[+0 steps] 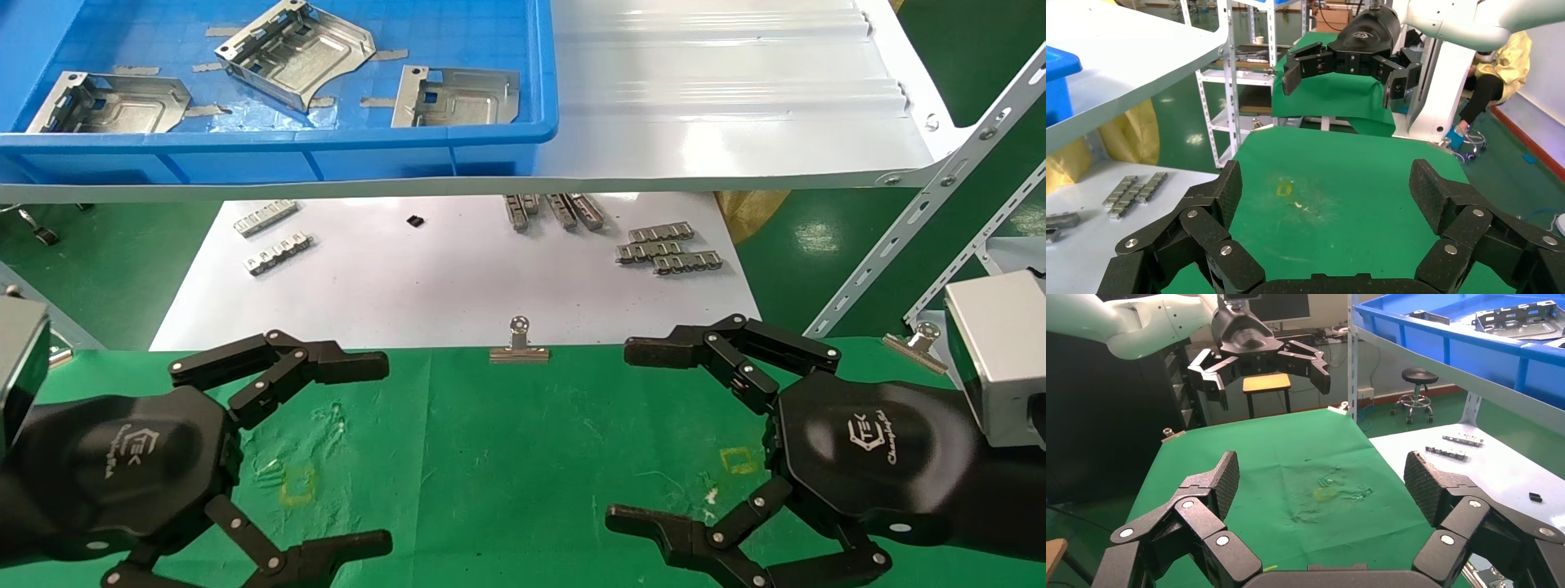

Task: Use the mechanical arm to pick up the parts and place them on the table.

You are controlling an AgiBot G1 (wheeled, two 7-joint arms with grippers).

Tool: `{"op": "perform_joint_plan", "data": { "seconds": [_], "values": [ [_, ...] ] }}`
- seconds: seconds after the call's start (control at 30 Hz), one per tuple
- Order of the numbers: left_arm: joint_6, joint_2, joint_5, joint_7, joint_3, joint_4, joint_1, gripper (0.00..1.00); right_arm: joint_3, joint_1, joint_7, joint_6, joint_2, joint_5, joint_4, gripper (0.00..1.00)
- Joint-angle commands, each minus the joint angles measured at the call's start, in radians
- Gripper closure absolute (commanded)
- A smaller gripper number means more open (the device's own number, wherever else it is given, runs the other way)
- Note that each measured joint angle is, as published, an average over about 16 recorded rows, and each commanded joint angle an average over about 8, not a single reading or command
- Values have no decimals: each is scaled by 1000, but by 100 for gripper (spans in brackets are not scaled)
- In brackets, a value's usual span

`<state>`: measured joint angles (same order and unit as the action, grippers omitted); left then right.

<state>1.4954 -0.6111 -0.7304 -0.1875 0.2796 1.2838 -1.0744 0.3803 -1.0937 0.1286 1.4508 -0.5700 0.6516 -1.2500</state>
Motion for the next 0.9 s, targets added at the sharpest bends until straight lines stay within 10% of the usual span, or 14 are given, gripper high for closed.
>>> {"op": "perform_joint_plan", "data": {
  "seconds": [0.03,0.9],
  "values": [
    [0,0,0,0,0,0,0,0,0,0,0,0,0,0,0,100],
    [0,0,0,0,0,0,0,0,0,0,0,0,0,0,0,100]
  ]
}}
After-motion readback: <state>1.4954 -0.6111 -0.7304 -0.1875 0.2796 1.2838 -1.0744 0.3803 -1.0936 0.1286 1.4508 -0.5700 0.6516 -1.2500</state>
